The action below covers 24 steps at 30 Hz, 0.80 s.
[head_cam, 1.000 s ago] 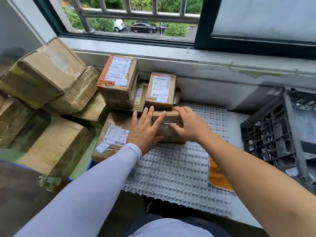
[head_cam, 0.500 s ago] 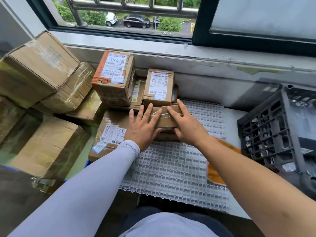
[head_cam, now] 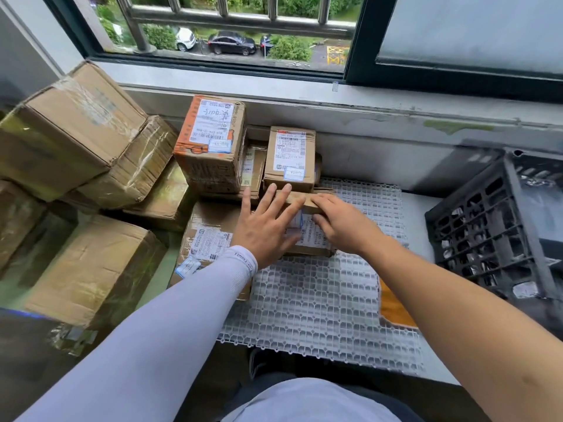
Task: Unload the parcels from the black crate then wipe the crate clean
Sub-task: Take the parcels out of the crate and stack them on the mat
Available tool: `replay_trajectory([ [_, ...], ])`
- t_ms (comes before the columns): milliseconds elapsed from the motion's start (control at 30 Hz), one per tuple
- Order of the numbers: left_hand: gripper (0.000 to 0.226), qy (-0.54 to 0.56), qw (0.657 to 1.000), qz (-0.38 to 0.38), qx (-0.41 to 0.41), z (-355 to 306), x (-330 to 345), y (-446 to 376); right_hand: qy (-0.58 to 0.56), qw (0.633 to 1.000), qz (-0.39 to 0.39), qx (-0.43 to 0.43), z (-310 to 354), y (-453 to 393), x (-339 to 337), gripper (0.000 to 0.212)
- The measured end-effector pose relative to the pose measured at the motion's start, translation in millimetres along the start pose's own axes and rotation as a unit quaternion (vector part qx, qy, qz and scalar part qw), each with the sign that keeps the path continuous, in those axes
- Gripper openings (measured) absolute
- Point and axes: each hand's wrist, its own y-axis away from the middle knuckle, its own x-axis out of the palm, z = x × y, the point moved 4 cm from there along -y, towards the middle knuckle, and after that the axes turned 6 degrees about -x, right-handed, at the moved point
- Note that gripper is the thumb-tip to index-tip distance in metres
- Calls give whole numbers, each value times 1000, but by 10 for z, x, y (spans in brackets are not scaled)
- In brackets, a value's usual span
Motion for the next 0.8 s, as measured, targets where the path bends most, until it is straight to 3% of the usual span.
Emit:
replay_trajectory([
  [200,129,-33,997,66,-16,-50,119,30,-31,998,-46,20,15,10,-15,38],
  [500,117,-49,996,68,-11,-37,105,-52,-54,990,-128,32,-14,-16,53,37],
  [567,116,-41,997,64,-16,-21,139,-18,-46,992,-111,46,5,-5,118,47],
  [700,105,-26,996,79,-34,7,229,30,-17,998,-50,43,31,68,271,100],
  [800,96,-22,996,76,-36,17,262,62,23,999,-20,27,9,66,349,114],
])
